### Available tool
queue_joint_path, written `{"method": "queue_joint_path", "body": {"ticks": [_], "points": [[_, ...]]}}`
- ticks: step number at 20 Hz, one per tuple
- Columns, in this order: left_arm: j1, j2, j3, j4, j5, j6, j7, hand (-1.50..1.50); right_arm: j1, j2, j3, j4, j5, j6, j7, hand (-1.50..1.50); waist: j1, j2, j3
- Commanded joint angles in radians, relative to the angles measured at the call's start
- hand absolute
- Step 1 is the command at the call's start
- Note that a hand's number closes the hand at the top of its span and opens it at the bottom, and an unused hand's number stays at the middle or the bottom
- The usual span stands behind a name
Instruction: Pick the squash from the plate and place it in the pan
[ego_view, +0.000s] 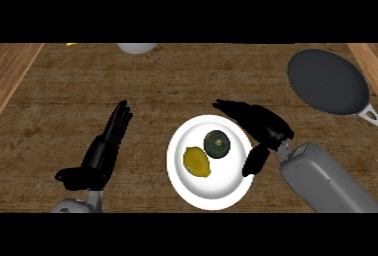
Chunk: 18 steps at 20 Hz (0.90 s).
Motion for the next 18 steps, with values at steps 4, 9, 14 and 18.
{"method": "queue_joint_path", "body": {"ticks": [4, 9, 14, 18], "points": [[0.009, -0.012, 0.037, 0.008, -0.019, -0.021, -0.001, 0.0, -0.005, 0.159, 0.045, 0.083, 0.146, 0.027, 0.09, -1.5, -0.008, -0.001, 0.001], [0.029, -0.007, 0.037, -0.096, -0.036, -0.046, 0.086, 0.0, 0.026, 0.139, -0.024, 0.158, 0.212, 0.041, -0.028, -1.5, -0.007, -0.001, 0.001], [0.021, -0.081, 0.021, -0.039, -0.088, -0.036, 0.056, 0.0, 0.025, 0.238, -0.075, 0.158, 0.277, 0.063, 0.028, -1.5, -0.009, -0.001, 0.001], [0.025, -0.126, -0.008, -0.044, -0.148, 0.014, 0.055, 0.0, 0.027, 0.248, -0.129, 0.197, 0.281, 0.034, -0.045, -1.5, -0.009, -0.001, 0.001]]}}
